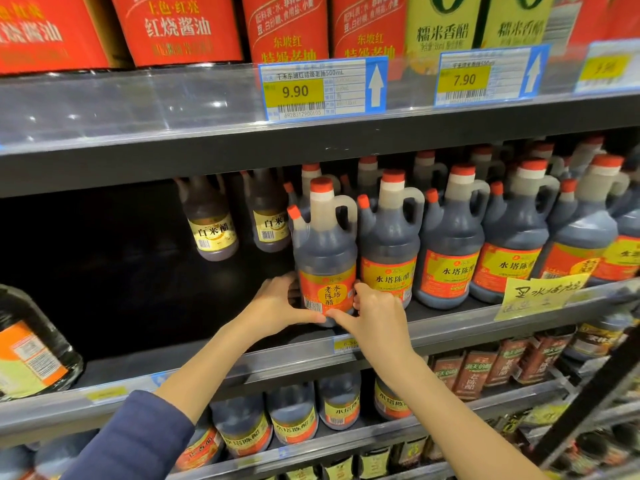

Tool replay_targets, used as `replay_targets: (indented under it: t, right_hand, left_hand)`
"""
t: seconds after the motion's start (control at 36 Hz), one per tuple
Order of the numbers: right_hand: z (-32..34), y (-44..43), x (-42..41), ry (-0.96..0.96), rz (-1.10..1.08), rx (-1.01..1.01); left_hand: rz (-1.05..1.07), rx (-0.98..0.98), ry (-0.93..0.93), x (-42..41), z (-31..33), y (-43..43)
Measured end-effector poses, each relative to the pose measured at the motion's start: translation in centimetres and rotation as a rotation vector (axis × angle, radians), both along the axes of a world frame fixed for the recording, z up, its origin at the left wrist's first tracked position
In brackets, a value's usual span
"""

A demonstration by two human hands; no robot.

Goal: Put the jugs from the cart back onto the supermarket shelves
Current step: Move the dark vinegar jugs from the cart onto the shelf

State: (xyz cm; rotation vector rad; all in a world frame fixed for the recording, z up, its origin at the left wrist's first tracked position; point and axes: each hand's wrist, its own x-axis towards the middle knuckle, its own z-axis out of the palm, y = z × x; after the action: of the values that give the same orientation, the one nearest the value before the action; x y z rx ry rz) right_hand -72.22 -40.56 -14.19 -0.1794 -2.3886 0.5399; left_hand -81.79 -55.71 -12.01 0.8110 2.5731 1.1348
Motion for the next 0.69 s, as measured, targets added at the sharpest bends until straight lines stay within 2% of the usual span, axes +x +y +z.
replay_targets:
  t: [0.28,0.69]
  right_hand:
    - [0.6,1.5,-0.2,0.005,0.078,-0.052]
    - [0.8,0.6,-0.3,-0.06,0.013,-0.028]
  left_hand:
    - [0.064,0.014,0.075,0.4,-0.7,0.6]
    - [0.004,-0.031,0.019,0.0,0.2,0.4]
